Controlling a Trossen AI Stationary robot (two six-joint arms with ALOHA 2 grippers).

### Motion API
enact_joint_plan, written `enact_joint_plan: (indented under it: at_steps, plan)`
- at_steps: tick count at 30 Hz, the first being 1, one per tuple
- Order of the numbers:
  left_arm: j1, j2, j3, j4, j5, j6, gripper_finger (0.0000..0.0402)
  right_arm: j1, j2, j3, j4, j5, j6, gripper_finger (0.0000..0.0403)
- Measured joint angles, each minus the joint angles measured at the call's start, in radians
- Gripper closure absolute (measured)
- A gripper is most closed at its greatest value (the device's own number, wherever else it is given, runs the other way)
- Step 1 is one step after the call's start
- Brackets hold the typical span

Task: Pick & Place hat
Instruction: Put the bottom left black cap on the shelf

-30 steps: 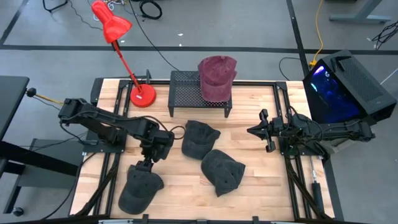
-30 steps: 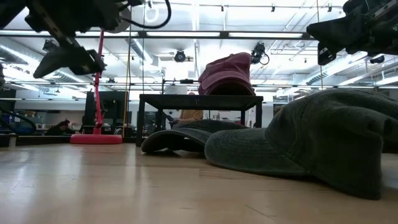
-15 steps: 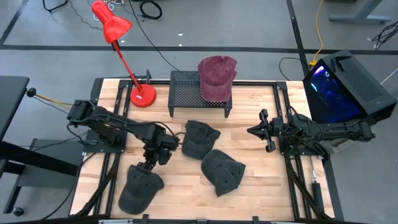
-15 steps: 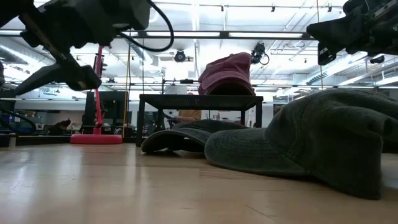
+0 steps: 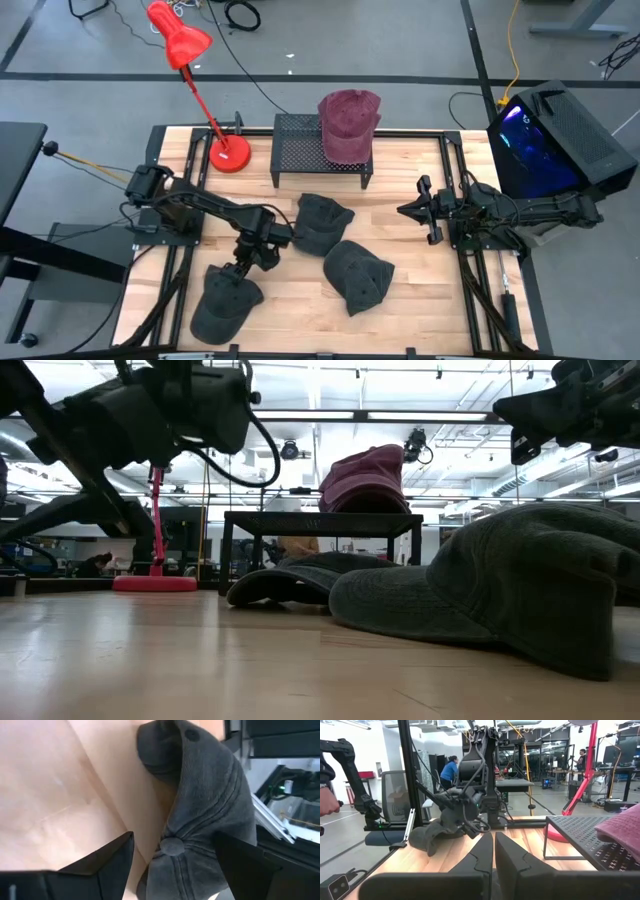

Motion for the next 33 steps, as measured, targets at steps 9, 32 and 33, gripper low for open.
enact_joint_plan:
  at_steps: [9, 32, 33]
  plan:
    - [0.001, 0.003, 0.0, -0.002, 0.03, 0.017, 0.0153, 0.0, 0.0, 0.0, 0.0, 0.0, 0.0, 0.038]
    - [0.001, 0.012, 0.0, -0.001, 0.036, 0.069, 0.0184, 0.0, 0.0, 0.0, 0.0, 0.0, 0.0, 0.038]
    - [0.001, 0.018, 0.0, -0.003, 0.034, 0.069, 0.0184, 0.0, 0.0, 0.0, 0.0, 0.0, 0.0, 0.038]
